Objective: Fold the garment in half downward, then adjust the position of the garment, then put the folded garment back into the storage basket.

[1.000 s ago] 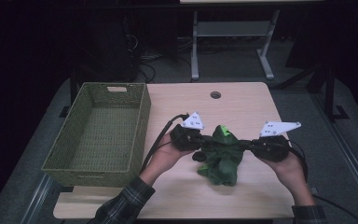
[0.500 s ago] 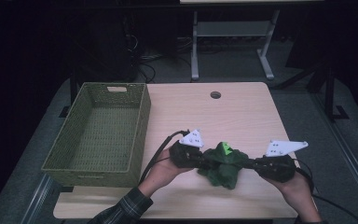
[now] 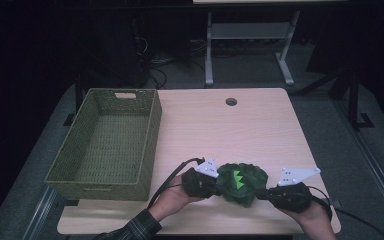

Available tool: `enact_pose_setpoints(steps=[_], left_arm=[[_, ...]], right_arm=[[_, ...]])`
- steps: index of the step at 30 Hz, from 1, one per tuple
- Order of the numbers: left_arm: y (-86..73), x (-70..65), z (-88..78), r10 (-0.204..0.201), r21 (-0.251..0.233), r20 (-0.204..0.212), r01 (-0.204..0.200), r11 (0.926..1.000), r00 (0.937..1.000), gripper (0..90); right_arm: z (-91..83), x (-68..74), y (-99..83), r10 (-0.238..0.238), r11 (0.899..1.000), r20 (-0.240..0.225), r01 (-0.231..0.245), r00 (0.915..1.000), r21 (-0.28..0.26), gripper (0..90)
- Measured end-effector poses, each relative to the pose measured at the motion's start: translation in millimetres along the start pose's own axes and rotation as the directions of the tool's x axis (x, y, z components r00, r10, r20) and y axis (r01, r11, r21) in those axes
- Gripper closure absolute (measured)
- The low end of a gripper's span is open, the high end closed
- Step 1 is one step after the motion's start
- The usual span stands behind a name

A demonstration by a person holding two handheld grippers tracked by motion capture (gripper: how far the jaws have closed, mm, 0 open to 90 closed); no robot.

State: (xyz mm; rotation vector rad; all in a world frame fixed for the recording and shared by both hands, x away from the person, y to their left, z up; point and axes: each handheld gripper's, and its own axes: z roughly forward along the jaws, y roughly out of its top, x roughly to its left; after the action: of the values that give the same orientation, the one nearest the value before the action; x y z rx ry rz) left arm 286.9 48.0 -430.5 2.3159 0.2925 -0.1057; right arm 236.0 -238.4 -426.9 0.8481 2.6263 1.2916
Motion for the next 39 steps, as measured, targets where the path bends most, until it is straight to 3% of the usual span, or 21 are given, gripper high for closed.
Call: enact_pose_setpoints(steps=[7,15,22,35,39], left_arm=[[-6.0,-0.1,14.8,-0.002,0.040,0.011,0.001,0.9992,0.9999,86.8],[-7.9,-2.4,19.5,0.009,0.047,0.021,-0.010,0.9988,0.9997,86.8],[-12.2,-2.6,32.0,0.023,0.092,0.016,-0.025,0.9955,0.9996,86.6],[-12.7,-13.1,9.1,0.020,0.017,0.032,-0.021,0.9996,0.9993,63.2],[-14.1,-16.7,2.2,0.020,-0.002,0.024,-0.020,0.9998,0.9995,59.1]], right_arm=[[10.8,0.8,-9.7,0.009,0.999,-0.004,-0.009,0.9999,0.052,87.8],[12.3,3.2,-14.2,0.008,0.998,-0.006,-0.008,0.9999,0.064,87.9],[21.6,0.7,-22.8,0.030,0.995,-0.019,-0.028,0.9994,0.099,87.7],[6.7,5.8,-23.0,0.035,0.997,-0.002,-0.034,0.9994,0.068,65.0],[-0.3,9.6,-25.9,0.042,0.998,0.010,-0.043,0.9990,0.051,63.4]])
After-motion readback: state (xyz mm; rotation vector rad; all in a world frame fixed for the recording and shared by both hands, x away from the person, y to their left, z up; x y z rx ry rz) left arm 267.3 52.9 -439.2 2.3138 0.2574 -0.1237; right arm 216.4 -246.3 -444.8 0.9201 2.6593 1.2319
